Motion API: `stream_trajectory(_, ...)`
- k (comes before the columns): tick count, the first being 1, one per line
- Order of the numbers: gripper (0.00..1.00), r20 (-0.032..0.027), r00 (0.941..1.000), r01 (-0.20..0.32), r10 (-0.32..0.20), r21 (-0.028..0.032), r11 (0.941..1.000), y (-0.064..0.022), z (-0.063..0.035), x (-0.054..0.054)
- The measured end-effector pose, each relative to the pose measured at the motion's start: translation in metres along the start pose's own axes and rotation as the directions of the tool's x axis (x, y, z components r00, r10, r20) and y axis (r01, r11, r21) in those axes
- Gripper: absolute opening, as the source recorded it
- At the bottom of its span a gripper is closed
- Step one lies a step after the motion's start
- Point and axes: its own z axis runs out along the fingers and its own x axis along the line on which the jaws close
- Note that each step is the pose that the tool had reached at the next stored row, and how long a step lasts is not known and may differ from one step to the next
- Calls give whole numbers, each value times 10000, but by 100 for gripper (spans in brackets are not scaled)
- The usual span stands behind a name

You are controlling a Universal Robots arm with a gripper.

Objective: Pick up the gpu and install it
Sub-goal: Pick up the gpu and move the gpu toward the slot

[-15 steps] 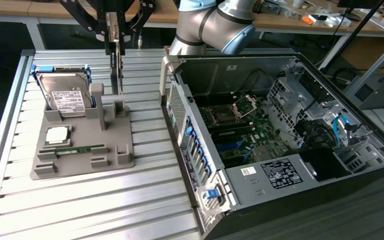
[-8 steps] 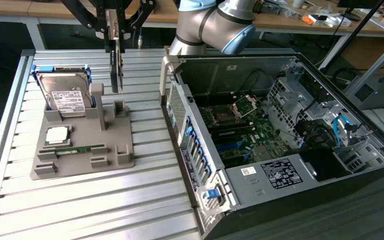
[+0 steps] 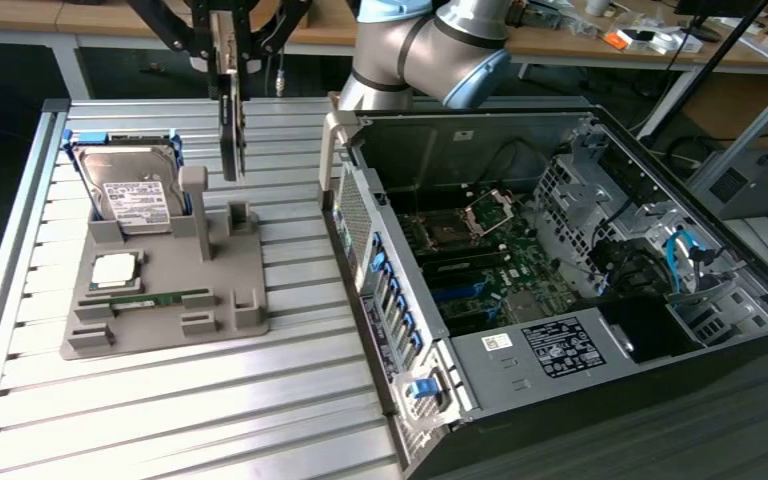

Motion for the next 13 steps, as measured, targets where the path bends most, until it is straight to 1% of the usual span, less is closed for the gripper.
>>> stream_trajectory(6,27,0,10000,0,0,-1,10000,2,-44,-1)
stream_trajectory(13,27,-1,10000,0,0,0,10000,2,-47,-1)
